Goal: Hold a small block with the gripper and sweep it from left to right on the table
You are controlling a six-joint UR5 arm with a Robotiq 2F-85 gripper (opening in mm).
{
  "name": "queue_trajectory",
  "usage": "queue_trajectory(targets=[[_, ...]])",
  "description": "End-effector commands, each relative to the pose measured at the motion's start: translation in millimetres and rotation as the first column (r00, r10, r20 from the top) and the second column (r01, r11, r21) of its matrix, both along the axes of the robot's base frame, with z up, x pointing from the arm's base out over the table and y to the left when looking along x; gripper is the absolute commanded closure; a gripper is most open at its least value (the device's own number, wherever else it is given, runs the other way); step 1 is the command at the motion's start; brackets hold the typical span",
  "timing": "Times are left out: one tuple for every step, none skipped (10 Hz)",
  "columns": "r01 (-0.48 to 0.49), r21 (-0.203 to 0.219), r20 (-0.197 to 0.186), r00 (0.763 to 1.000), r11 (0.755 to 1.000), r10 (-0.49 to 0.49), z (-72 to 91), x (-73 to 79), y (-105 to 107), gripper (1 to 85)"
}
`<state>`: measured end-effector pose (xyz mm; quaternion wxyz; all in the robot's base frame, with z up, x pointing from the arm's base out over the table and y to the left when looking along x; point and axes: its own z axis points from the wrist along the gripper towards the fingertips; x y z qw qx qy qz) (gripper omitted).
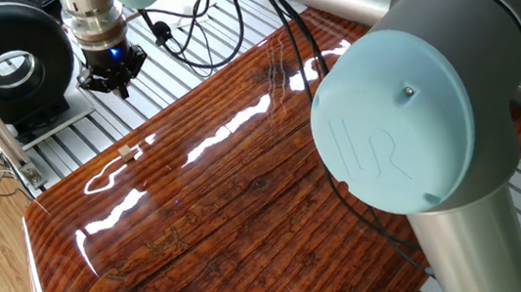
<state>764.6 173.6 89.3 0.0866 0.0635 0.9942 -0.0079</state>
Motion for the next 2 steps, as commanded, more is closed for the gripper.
queue_trajectory(targets=[[0.012,0.016,0.008,1.0,1.0,-0.012,4.5,3.4,-1.2,84.7],[0.013,0.021,0.005,1.0,1.0,-0.013,4.9,2.2,0.3,84.7]])
